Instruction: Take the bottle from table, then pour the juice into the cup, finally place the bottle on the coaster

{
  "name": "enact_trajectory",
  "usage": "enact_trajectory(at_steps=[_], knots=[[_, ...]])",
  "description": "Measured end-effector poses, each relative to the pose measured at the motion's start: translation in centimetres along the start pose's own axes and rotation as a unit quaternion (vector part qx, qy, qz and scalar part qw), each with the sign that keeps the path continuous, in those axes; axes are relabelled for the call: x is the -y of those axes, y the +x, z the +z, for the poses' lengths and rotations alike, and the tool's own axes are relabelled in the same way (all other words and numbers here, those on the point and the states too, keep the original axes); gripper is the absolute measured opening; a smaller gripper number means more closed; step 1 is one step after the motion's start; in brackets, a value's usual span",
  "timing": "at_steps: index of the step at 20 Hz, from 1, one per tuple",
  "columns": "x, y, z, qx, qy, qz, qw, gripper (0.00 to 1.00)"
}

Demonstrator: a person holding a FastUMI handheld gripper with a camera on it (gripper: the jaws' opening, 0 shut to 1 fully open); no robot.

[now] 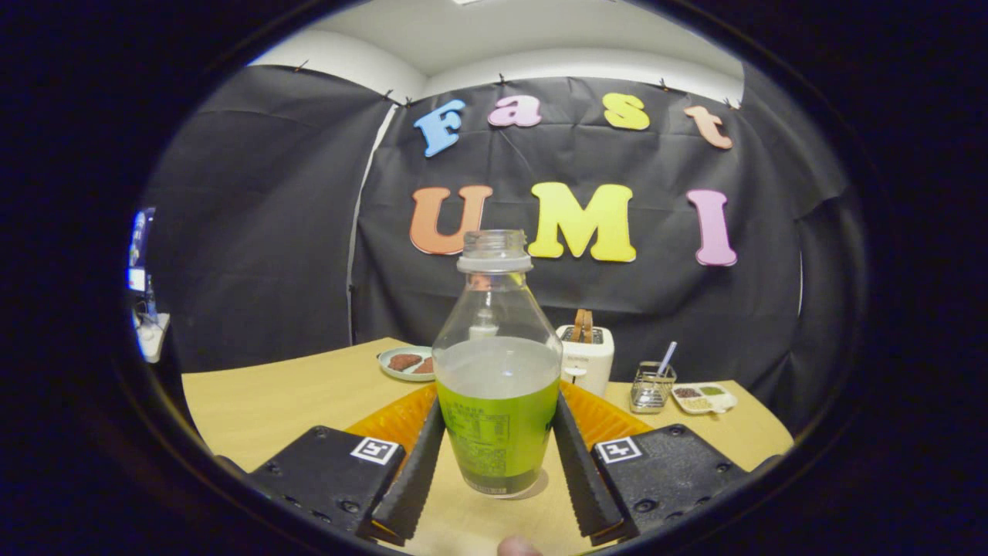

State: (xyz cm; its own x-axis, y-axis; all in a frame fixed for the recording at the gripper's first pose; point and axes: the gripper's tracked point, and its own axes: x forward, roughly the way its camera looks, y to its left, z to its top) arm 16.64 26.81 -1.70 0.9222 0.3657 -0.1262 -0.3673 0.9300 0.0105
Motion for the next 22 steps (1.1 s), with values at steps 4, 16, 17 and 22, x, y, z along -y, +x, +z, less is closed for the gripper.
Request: enact_trajectory(at_steps=[4, 16, 17, 22], knots=[[1.1, 3.2, -2.2, -0.02, 0.024, -0.01, 0.999, 0.78], [2.4, 8.2, -7.5, -0.075, 0.016, -0.019, 0.997, 0.79], [2.5, 8.3, -7.4, -0.073, 0.014, -0.02, 0.997, 0.79], [2.4, 8.7, -8.2, -0.078, 0.02, -0.018, 0.997, 0.8]])
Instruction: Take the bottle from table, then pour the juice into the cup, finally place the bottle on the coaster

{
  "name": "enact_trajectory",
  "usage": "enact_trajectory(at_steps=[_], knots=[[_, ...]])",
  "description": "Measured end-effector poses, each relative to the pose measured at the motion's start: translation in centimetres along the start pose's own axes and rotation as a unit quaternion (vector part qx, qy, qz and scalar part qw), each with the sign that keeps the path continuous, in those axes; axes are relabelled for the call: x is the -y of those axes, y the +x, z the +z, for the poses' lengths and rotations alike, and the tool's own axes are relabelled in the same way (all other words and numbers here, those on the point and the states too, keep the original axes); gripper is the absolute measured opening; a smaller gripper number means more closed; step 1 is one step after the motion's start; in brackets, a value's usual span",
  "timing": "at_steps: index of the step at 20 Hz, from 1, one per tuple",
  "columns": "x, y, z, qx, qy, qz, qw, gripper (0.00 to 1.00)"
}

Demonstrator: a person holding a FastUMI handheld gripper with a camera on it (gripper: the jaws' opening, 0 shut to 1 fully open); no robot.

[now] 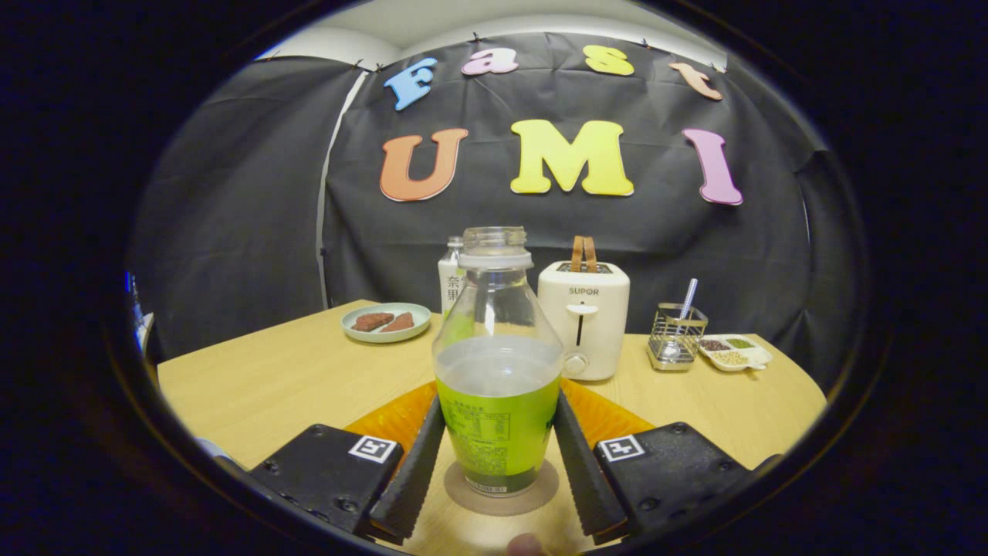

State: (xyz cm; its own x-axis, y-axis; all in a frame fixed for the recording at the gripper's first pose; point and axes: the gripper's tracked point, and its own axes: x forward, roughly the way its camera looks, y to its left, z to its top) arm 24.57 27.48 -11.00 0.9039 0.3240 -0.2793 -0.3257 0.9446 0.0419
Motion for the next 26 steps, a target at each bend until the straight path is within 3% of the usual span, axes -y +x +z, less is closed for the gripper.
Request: enact_trajectory(at_steps=[4, 7, 13, 17, 26], knots=[[0.2, -0.1, -0.6, -0.008, 0.009, 0.0, 1.0, 0.83], [0.3, -0.6, -0.1, -0.004, 0.019, -0.002, 1.0, 1.0], [0.8, -4.3, 0.7, 0.008, 0.047, -0.013, 0.999, 1.0], [1.5, -9.6, 1.7, 0.037, 0.06, -0.032, 0.997, 1.0], [5.9, -23.0, 3.1, 0.109, 0.005, -0.105, 0.989, 1.0]])
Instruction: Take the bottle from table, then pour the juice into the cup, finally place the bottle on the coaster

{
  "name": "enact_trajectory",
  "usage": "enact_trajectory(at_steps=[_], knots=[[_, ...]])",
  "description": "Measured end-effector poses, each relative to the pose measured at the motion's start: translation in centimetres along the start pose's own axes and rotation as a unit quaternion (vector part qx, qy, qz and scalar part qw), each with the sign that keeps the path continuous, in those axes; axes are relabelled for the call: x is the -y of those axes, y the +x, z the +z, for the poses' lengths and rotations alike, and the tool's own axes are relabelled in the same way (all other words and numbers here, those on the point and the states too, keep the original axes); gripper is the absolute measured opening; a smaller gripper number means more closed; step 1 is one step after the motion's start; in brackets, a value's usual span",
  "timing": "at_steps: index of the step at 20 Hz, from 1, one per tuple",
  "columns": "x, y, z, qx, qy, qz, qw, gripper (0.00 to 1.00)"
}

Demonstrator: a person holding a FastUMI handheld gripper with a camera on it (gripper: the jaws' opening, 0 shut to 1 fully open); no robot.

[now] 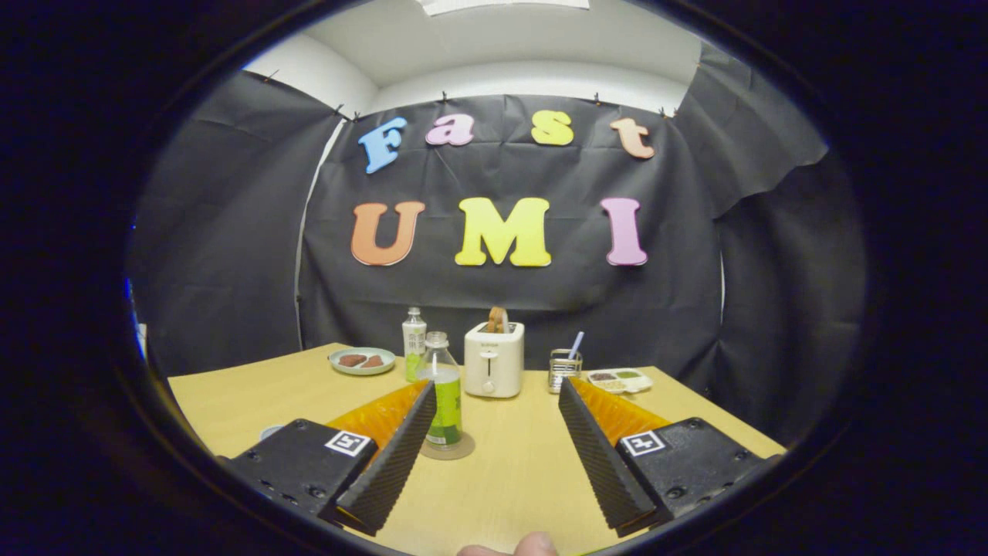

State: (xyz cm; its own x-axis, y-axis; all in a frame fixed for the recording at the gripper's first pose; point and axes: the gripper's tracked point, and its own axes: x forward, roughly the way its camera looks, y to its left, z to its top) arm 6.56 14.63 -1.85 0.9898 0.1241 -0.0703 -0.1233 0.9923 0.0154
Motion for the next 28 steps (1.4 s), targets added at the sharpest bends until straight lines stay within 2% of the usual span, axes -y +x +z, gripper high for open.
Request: enact_trajectory(at_steps=[3, 5, 9, 13, 18, 20, 26, 28], knots=[[2.5, -3.6, 0.8, 0.009, 0.017, -0.016, 1.0, 1.0], [4.9, -5.9, 1.3, 0.026, 0.028, -0.043, 0.998, 1.0], [7.6, -9.7, 0.5, 0.045, 0.059, -0.073, 0.995, 1.0], [7.7, -12.0, -0.8, 0.042, 0.059, -0.051, 0.996, 1.0], [8.2, -15.1, -1.3, 0.054, 0.051, -0.057, 0.996, 1.0], [7.4, -16.0, -1.0, 0.06, 0.04, -0.045, 0.996, 1.0], [6.6, -17.2, -2.0, 0.052, 0.021, -0.025, 0.998, 1.0], [7.1, -17.1, -2.8, 0.042, 0.013, -0.029, 0.999, 1.0]])
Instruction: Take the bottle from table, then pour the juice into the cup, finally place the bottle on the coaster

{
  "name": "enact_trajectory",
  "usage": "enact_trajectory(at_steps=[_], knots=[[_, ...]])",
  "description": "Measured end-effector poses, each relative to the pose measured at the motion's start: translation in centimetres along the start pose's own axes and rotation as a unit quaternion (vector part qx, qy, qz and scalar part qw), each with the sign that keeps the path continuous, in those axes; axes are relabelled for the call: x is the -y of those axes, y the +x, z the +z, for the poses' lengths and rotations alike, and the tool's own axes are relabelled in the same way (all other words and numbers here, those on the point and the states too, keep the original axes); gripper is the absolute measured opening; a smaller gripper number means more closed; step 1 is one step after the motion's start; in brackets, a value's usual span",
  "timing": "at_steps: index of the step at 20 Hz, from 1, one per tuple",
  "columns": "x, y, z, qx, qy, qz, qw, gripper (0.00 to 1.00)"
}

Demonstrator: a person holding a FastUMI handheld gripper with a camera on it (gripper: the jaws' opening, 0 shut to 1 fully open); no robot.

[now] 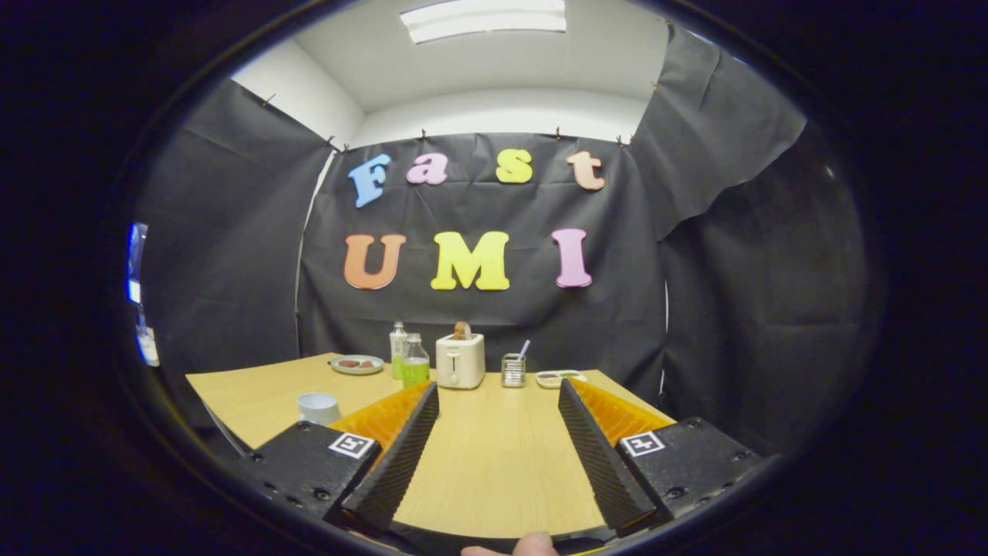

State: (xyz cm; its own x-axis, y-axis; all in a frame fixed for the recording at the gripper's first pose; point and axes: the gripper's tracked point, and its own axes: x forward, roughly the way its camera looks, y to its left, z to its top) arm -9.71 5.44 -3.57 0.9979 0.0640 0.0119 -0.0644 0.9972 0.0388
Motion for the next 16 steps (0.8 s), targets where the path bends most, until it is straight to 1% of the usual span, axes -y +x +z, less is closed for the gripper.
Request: enact_trajectory(at_steps=[2, 5, 6, 8, 11, 14, 16], knots=[[-0.3, 0.2, -0.3, -0.006, 0.008, 0.006, 1.0, 1.0], [0.4, 0.8, 0.0, -0.004, 0.015, -0.004, 1.0, 1.0], [-0.1, 0.7, 0.2, 0.001, 0.016, 0.0, 1.0, 1.0], [-0.6, 0.8, 0.4, 0.009, -0.003, 0.008, 1.0, 1.0], [-0.6, 1.2, 0.0, 0.004, 0.017, 0.018, 1.0, 1.0], [-0.3, 1.2, 0.0, 0.001, 0.027, 0.018, 0.999, 1.0], [-0.3, 1.0, 0.4, 0.007, 0.022, 0.015, 1.0, 1.0]])
